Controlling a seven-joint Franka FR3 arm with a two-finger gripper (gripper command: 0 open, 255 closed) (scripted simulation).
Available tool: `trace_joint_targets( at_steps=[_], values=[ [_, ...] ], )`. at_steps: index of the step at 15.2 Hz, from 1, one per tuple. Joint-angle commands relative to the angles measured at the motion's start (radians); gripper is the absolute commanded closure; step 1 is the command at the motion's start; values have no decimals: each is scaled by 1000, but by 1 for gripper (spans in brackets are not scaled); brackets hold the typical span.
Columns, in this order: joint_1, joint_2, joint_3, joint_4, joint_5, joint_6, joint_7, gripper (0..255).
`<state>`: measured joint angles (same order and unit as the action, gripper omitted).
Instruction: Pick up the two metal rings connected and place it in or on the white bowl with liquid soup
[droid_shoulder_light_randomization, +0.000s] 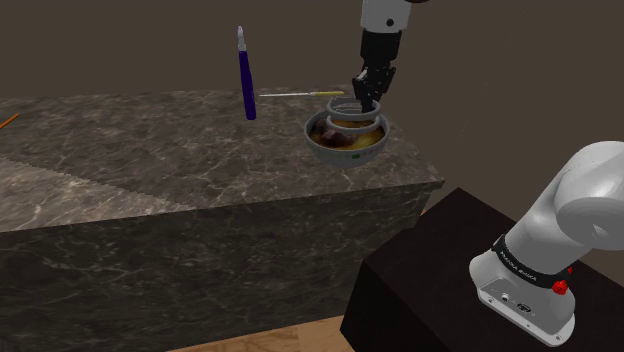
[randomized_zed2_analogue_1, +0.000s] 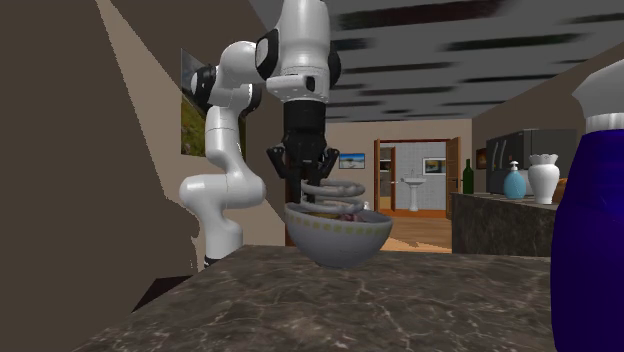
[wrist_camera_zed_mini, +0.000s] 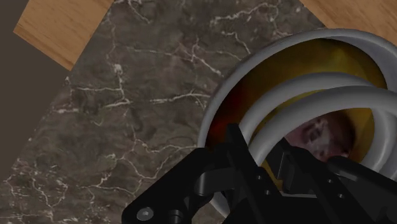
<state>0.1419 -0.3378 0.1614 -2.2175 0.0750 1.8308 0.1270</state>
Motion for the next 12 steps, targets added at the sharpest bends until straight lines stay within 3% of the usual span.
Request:
trace_joint_targets(
  at_steps=[1,7,8,12],
  values=[
    [1,4,1,-9,1,7,0,255],
    [2,4,1,-9,1,7,0,255],
    [1,6,1,-9,1,10,0,0],
    [1,7,1,-4,0,6,1,0]
  ],
)
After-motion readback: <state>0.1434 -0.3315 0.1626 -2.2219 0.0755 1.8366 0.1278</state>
